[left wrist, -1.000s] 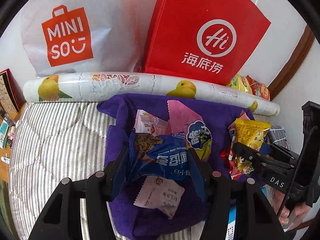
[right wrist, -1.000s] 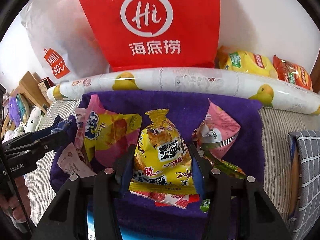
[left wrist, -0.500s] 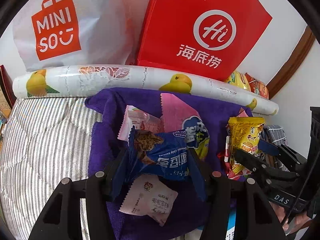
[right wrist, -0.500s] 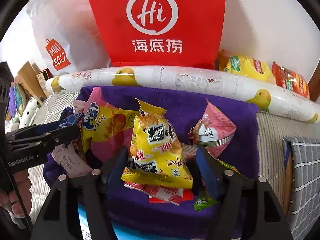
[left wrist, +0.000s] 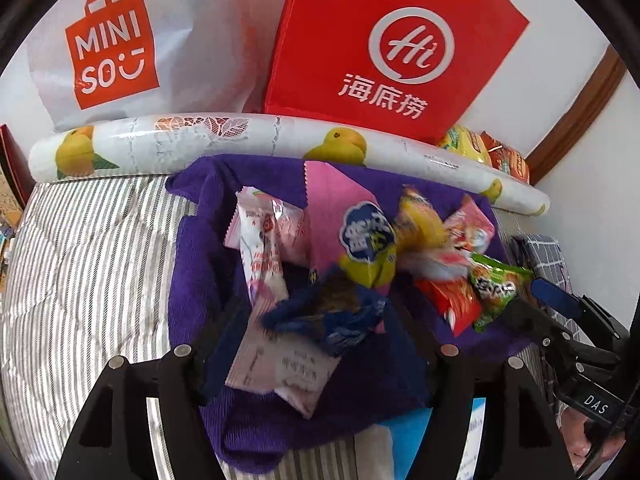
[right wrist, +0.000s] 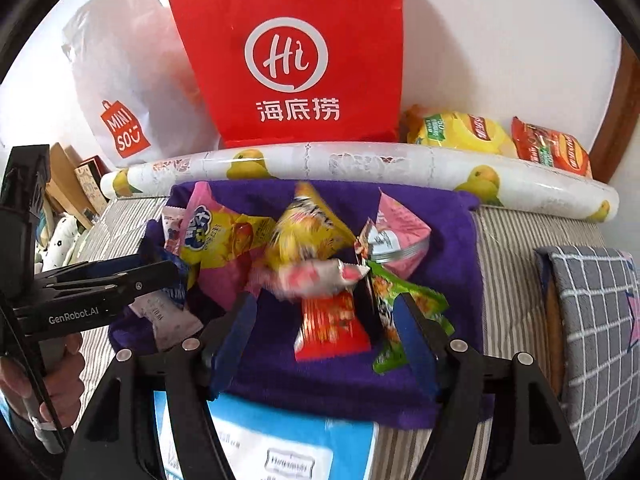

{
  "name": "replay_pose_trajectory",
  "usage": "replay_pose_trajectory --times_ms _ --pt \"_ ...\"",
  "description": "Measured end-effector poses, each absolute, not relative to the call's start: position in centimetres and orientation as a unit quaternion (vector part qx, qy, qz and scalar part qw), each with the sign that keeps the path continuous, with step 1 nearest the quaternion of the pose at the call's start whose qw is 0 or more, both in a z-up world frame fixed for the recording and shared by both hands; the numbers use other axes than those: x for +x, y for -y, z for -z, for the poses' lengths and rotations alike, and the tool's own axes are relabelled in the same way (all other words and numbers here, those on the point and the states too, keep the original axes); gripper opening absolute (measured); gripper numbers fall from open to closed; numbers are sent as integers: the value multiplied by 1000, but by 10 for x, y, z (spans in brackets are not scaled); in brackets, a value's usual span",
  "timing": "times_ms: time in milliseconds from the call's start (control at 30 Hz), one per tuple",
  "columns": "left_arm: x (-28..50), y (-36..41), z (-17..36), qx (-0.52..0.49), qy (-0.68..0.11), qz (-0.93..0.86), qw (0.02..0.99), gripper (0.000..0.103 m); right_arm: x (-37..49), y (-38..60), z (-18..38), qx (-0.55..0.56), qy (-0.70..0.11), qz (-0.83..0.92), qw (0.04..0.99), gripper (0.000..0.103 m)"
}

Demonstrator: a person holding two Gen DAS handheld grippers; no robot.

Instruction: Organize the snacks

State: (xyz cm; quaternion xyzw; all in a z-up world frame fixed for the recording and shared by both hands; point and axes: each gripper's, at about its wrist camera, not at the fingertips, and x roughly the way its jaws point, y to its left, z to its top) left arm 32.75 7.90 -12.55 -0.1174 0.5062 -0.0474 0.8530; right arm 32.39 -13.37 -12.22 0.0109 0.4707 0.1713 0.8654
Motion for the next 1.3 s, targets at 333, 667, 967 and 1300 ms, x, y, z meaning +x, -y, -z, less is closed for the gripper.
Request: replay_pose_trajectory --times_ms 333,667,967,1300 --pt "283 -70 91 -100 -490 46 865 73 270 147 88 10 -446 -147 883 70" --pt "210 -50 38 -78 -443 43 892 86 200 168 50 17 -427 -100 898 73" --pt "132 -30 4 -53 -397 27 916 97 125 195 17 31 -389 -77 917 101" --pt "65 -18 -5 -57 -367 13 928 98 57 214 13 39 -379 -57 923 103"
